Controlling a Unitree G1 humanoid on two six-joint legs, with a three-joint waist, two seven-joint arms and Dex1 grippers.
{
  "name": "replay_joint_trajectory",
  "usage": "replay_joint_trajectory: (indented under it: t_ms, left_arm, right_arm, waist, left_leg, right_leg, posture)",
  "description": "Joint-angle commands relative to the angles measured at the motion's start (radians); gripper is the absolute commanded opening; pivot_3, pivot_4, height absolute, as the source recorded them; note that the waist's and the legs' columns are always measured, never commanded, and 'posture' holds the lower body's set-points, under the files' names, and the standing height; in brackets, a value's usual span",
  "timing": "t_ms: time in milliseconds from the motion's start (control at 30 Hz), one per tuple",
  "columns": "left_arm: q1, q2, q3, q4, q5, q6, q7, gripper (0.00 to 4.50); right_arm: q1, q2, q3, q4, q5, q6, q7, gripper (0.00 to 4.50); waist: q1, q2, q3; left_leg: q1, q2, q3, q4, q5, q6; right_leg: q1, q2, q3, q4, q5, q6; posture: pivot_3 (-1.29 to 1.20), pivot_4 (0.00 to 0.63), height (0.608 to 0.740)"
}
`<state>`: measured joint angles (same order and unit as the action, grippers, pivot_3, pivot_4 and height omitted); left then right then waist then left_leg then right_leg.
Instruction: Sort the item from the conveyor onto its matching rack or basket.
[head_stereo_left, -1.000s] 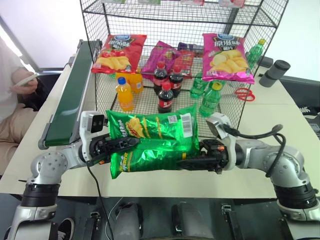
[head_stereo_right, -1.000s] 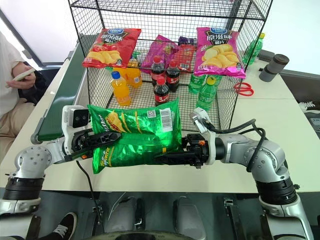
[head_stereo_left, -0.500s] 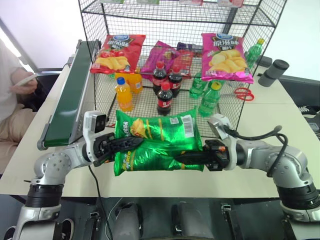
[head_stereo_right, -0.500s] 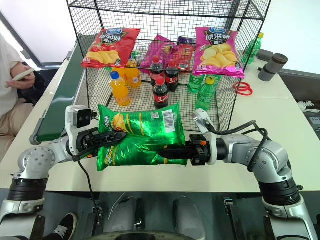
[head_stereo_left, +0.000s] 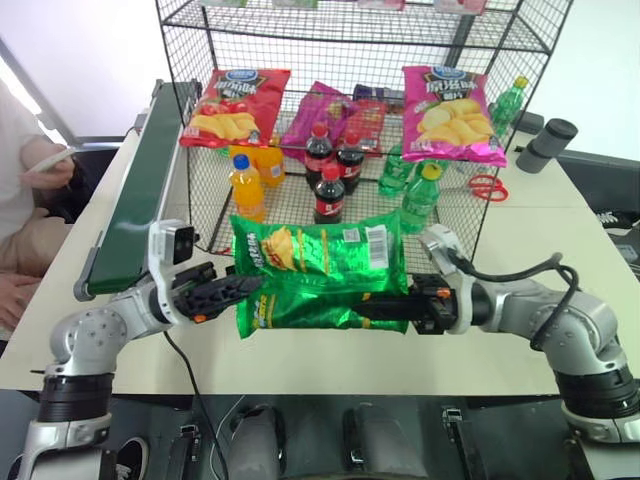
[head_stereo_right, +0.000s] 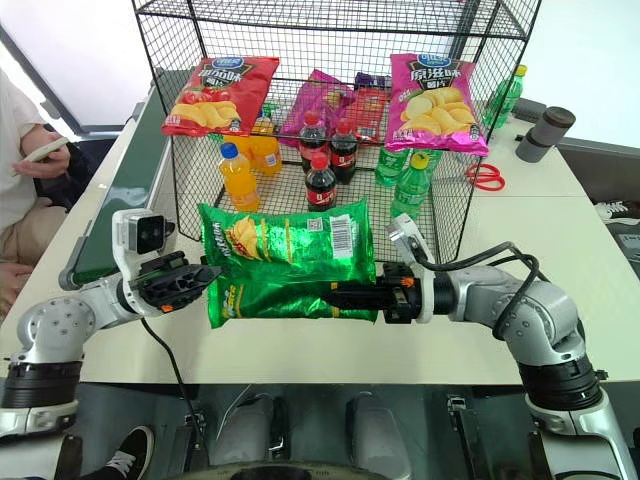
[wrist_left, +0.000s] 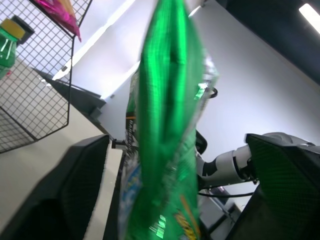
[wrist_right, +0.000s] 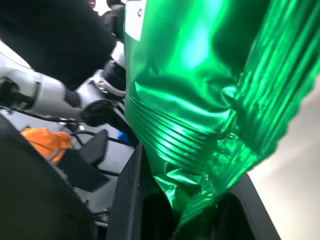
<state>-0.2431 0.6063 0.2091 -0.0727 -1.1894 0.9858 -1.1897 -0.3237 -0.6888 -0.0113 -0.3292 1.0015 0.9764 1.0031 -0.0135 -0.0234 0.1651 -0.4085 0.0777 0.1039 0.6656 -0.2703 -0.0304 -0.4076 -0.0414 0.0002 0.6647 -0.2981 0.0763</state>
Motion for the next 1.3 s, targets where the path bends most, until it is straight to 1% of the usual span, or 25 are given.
replay_joint_trajectory:
  t_ms: [33,67,100,200,267,300,367,433,500,567,700,767,967,1133,1300]
  left_arm:
    - [0.018,0.008,0.057,-0.009,0.021,-0.043,0.029,4.5]
    - [0.028,0.014,0.065,-0.009,0.033,-0.054,0.032,4.5]
    - [0.037,0.013,0.069,-0.01,0.06,-0.086,0.037,4.5]
    - [0.068,0.015,0.084,0.0,0.115,-0.143,0.043,4.5]
    - [0.082,-0.002,0.095,0.004,0.151,-0.197,0.061,4.5]
    - [0.089,-0.011,0.091,0.002,0.189,-0.246,0.065,4.5]
    - [0.089,-0.034,0.092,0.002,0.221,-0.302,0.081,4.5]
    - [0.084,-0.059,0.07,0.0,0.311,-0.419,0.091,4.5]
    - [0.075,-0.077,0.07,-0.004,0.299,-0.422,0.093,4.5]
    - [0.07,-0.091,0.056,-0.004,0.352,-0.488,0.095,4.5]
    - [0.021,-0.143,0.053,0.019,0.493,-0.674,0.183,4.5]
    - [0.01,-0.158,0.047,0.015,0.553,-0.74,0.228,4.5]
    - [0.012,-0.202,0.028,-0.01,0.6,-0.821,0.28,4.5]
    - [0.016,-0.231,0.015,-0.041,0.597,-0.827,0.329,4.5]
    - [0.025,-0.238,0.006,-0.061,0.594,-0.826,0.361,4.5]
  right_arm:
    - [0.002,-0.026,-0.063,-0.026,-0.037,-0.071,-0.001,0.26]
    - [-0.001,-0.026,-0.08,-0.035,-0.046,-0.09,-0.015,0.26]
    - [-0.004,-0.032,-0.081,-0.048,-0.093,-0.135,-0.026,0.26]
    - [-0.004,-0.087,-0.017,-0.097,-0.378,-0.419,-0.013,0.26]
    - [-0.053,-0.05,-0.031,-0.111,-0.44,-0.509,-0.074,0.26]
    - [-0.08,-0.044,-0.025,-0.118,-0.495,-0.584,-0.081,0.26]
    - [-0.137,-0.035,-0.009,-0.116,-0.609,-0.711,-0.112,0.26]
    - [-0.204,-0.013,0.001,-0.077,-0.736,-0.869,-0.167,0.26]
    - [-0.263,0.005,0.006,-0.036,-0.789,-0.907,-0.207,0.26]
    - [-0.297,0.006,0.023,0.015,-0.893,-0.969,-0.26,0.26]
    - [-0.375,-0.059,0.129,0.177,-1.293,-1.096,-0.436,0.26]
    - [-0.414,-0.036,0.183,0.231,-1.432,-1.068,-0.517,0.26]
    - [-0.49,0.059,0.252,0.364,-1.662,-0.957,-0.682,0.26]
    - [-0.519,0.14,0.289,0.462,-1.72,-0.917,-0.753,0.26]
    - [-0.567,0.208,0.298,0.514,-1.732,-0.855,-0.753,0.26]
  waist:
    - [0.0,0.0,0.0]
    - [0.0,0.0,0.0]
    - [0.001,0.0,0.0]
    - [0.001,0.0,0.0]
    - [-0.002,0.0,0.0]
    - [-0.004,0.0,0.0]
    - [-0.003,0.001,0.0]
    - [-0.001,0.001,0.0]
    - [0.0,0.001,0.0]
    - [0.003,0.0,0.0]
    - [0.002,0.0,0.0]
    - [-0.003,0.0,0.0]
    - [-0.006,0.001,0.0]
    - [-0.003,0.001,0.0]
    - [-0.007,0.001,0.0]
  left_leg:
    - [0.0,0.0,0.0,0.0,0.0,0.0]
    - [0.0,0.0,0.0,0.0,0.0,0.0]
    - [0.0,0.0,0.0,0.0,0.0,0.0]
    - [0.0,0.0,0.0,0.0,0.0,0.0]
    - [0.0,0.0,0.0,0.0,0.0,0.0]
    - [0.0,0.0,0.001,0.0,0.0,0.0]
    - [0.0,0.0,0.001,0.0,0.0,0.0]
    - [0.0,0.0,0.001,0.0,0.0,0.0]
    - [0.0,0.0,0.002,0.0,0.0,0.0]
    - [0.0,0.0,0.002,0.0,0.0,0.0]
    - [-0.001,-0.002,0.003,0.0,0.0,0.0]
    - [-0.001,-0.002,0.004,0.0,0.0,0.0]
    - [-0.001,0.001,0.006,-0.002,0.003,-0.005]
    - [-0.002,0.001,0.009,-0.001,0.003,-0.006]
    - [-0.002,0.001,0.009,-0.001,0.003,-0.005]
  right_leg:
    - [0.0,0.0,0.0,0.0,0.0,0.0]
    - [0.0,0.0,0.0,0.0,0.0,0.0]
    - [0.0,0.0,0.0,0.0,0.0,0.0]
    - [-0.001,0.0,0.0,0.0,0.0,0.0]
    - [-0.001,0.0,0.0,0.0,0.0,0.0]
    - [-0.001,0.0,0.0,0.0,0.0,0.0]
    - [-0.001,0.0,0.0,0.0,0.0,0.0]
    - [-0.001,0.0,0.0,0.0,0.0,0.0]
    - [-0.001,0.0,0.0,0.0,0.0,0.0]
    - [-0.001,0.0,0.0,0.0,0.0,0.0]
    - [-0.001,-0.003,0.0,0.0,0.0,0.0]
    - [-0.001,-0.003,0.001,0.0,0.0,0.0]
    - [-0.005,0.0,0.002,0.001,0.0,0.0]
    - [-0.004,-0.001,0.002,0.0,0.0,0.0]
    - [-0.005,-0.001,0.002,0.001,0.0,0.0]
  posture:
    - [0.0,0.15,0.74]
    - [0.0,0.15,0.74]
    - [0.0,0.15,0.74]
    - [0.0,0.15,0.74]
    - [0.0,0.15,0.74]
    - [0.0,0.15,0.74]
    - [0.0,0.15,0.74]
    - [0.0,0.15,0.74]
    - [0.0,0.15,0.74]
    - [0.0,0.15,0.74]
    - [0.0,0.15,0.74]
    - [0.0,0.15,0.74]
    - [0.0,0.15,0.74]
    - [0.0,0.15,0.74]
    - [0.0,0.15,0.74]
